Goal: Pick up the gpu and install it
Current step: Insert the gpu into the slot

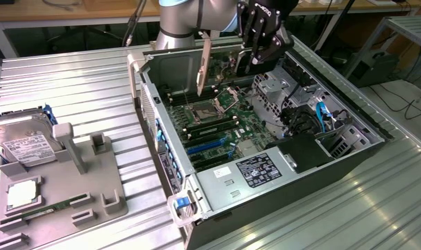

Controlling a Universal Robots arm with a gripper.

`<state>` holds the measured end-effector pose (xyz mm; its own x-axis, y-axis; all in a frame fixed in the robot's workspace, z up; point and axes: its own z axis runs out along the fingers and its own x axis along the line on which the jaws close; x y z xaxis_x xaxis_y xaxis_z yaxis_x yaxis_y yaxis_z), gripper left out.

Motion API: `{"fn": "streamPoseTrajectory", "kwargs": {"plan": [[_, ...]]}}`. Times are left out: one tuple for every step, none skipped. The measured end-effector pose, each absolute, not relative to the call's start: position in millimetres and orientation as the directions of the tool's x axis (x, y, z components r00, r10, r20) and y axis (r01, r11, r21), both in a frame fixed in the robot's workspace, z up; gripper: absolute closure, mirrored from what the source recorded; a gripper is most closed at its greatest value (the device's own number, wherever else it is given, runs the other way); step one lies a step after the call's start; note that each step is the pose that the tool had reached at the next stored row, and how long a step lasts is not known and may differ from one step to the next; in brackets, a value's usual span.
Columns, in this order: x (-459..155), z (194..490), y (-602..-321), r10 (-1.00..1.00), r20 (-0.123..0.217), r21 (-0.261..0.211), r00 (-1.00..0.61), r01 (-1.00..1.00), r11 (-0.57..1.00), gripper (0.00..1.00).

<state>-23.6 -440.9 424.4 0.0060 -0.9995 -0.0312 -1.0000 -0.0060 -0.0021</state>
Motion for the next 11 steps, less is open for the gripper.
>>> {"fn": "streamPoseTrajectory", "kwargs": {"plan": [[-23.6,423.6,-440.9,-0.999,-0.031,-0.002,0.010,-1.000,-0.010,0.72],[-23.6,423.1,-440.9,-0.999,-0.031,-0.002,0.010,-1.000,-0.010,0.72],[-23.6,422.1,-440.9,-0.999,-0.031,-0.002,0.011,-1.000,-0.011,0.72],[-23.6,421.3,-440.9,-0.999,-0.031,-0.002,0.011,-1.000,-0.011,0.72],[-23.6,420.3,-440.9,-0.999,-0.031,-0.002,0.011,-1.000,-0.011,0.72],[-23.6,419.7,-440.9,-0.999,-0.031,-0.002,0.012,-1.000,-0.012,0.72],[-23.6,419.0,-440.9,-0.999,-0.031,-0.002,0.012,-1.000,-0.012,0.72],[-23.6,418.4,-440.9,-0.999,-0.031,-0.001,0.012,-1.000,-0.012,0.72],[-23.6,417.5,-440.9,-0.999,-0.031,-0.001,0.012,-1.000,-0.012,0.72],[-23.6,416.9,-440.9,-0.999,-0.031,-0.001,0.012,-1.000,-0.012,0.72],[-23.6,416.1,-440.9,-0.999,-0.031,-0.001,0.012,-1.000,-0.012,0.72]]}}
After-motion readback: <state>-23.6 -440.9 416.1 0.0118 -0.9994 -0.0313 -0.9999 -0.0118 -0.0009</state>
